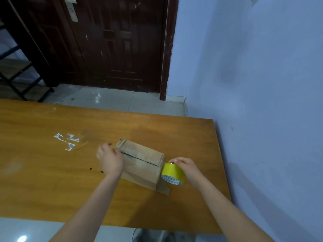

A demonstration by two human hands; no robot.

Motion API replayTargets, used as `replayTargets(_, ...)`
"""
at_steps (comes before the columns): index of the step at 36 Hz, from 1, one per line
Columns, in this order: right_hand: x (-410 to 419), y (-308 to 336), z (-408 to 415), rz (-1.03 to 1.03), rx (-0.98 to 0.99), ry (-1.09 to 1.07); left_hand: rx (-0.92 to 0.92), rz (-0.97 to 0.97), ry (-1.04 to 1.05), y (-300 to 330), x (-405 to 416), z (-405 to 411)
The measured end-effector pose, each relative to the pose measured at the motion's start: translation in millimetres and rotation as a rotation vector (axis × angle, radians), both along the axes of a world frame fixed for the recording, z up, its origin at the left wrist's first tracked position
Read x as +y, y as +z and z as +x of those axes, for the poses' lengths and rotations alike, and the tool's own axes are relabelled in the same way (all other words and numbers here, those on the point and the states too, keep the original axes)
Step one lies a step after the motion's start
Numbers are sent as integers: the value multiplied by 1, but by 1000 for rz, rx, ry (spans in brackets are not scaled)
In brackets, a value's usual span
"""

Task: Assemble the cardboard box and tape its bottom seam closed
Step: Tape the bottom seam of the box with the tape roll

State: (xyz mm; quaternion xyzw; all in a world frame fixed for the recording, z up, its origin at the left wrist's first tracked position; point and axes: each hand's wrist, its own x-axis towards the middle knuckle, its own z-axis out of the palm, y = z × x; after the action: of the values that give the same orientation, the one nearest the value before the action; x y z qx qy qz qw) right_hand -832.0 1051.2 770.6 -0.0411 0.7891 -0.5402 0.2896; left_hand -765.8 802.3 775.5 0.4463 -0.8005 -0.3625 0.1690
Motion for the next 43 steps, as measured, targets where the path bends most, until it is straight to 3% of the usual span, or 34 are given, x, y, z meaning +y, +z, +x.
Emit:
replayTargets(5, 1, -10, 14, -149, -123, 79, -42, -192, -495, 0, 72, 2)
replayTargets(9, 1, -18, 22, -124, -139, 134, -241, -327, -640, -22, 100, 7)
replayTargets(14, 7, -28, 28, -33, -75, 238, -257, -388, -681, -33, 91, 13)
replayTargets(25, 2, -45, 33, 70, 87, 137, -275, -397, -659, -37, 91, 12)
replayTargets(35, -4, -41, 31, 444, 162, 368, -240, -390, -644, -40, 91, 12)
replayTargets(38, -8, -42, 32, 422, 143, 368, -239, -371, -651, -40, 89, 12)
replayTargets(43, 9, -34, 36, 116, -64, 287, -221, -337, -639, -37, 89, 13)
